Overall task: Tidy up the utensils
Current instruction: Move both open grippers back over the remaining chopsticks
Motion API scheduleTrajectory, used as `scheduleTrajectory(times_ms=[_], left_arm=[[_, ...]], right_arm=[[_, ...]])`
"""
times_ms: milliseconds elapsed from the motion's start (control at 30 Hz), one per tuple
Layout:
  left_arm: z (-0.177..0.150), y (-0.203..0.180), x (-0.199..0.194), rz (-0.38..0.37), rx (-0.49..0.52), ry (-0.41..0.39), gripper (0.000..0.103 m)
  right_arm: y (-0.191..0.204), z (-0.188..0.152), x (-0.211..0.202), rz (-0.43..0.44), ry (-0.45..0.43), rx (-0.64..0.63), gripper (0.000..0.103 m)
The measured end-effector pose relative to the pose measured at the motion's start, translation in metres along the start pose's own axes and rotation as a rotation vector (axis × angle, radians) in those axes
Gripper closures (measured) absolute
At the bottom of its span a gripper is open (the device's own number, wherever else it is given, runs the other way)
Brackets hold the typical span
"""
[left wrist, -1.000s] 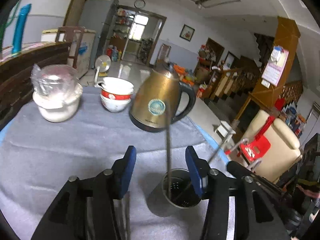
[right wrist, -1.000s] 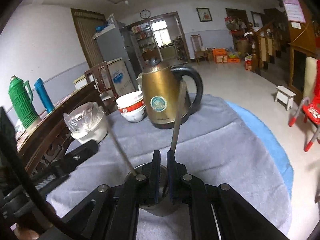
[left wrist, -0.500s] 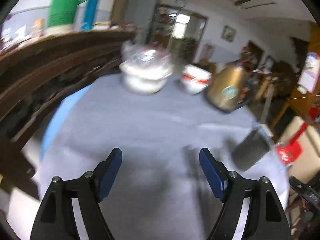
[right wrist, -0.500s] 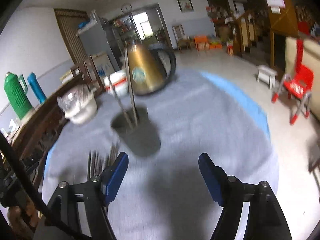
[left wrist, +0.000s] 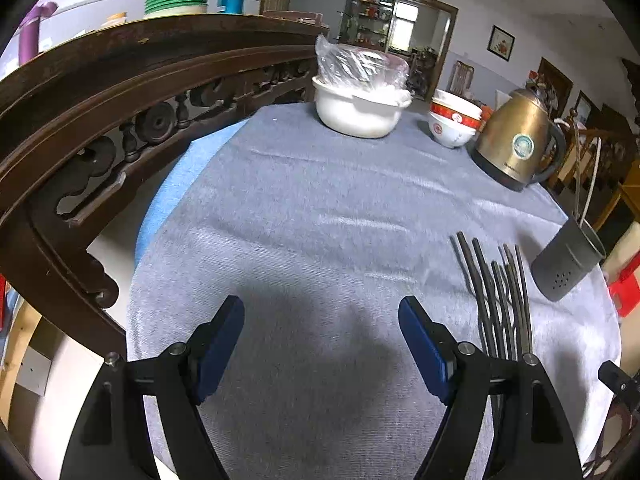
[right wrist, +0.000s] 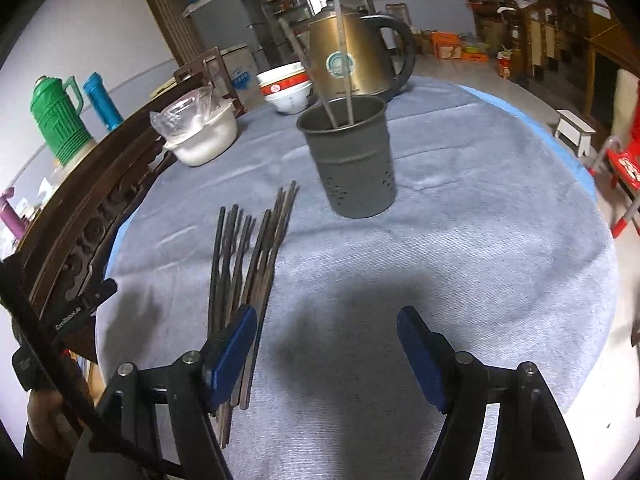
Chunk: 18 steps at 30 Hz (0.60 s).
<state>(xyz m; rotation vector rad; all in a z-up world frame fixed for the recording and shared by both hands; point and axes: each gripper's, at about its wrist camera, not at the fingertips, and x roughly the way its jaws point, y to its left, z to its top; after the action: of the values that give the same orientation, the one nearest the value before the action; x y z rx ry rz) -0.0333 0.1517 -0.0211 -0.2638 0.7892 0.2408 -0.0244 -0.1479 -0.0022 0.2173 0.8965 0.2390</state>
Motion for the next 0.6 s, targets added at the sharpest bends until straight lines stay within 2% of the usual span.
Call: scheduleTrajectory(times_ms=[333,500,600], left_arm=[[-0.003,-0.017,0.009,0.016,0.058,0.036,0.023],[-0.001,-0.024,0.018,-0.003,0.066,0.07,0.023],[0.0,-0.029,0.019,-0.021,0.081,0.076,0.023]], right_arm=[[-0.008,0.001,0.009,0.046,0.034,0.029,0.026],[-0.002,0.009,0.023,0.121,0.107,0.019,0.028],[0.008,0.019,0.033,0.163,0.138,-0.002,0.04]])
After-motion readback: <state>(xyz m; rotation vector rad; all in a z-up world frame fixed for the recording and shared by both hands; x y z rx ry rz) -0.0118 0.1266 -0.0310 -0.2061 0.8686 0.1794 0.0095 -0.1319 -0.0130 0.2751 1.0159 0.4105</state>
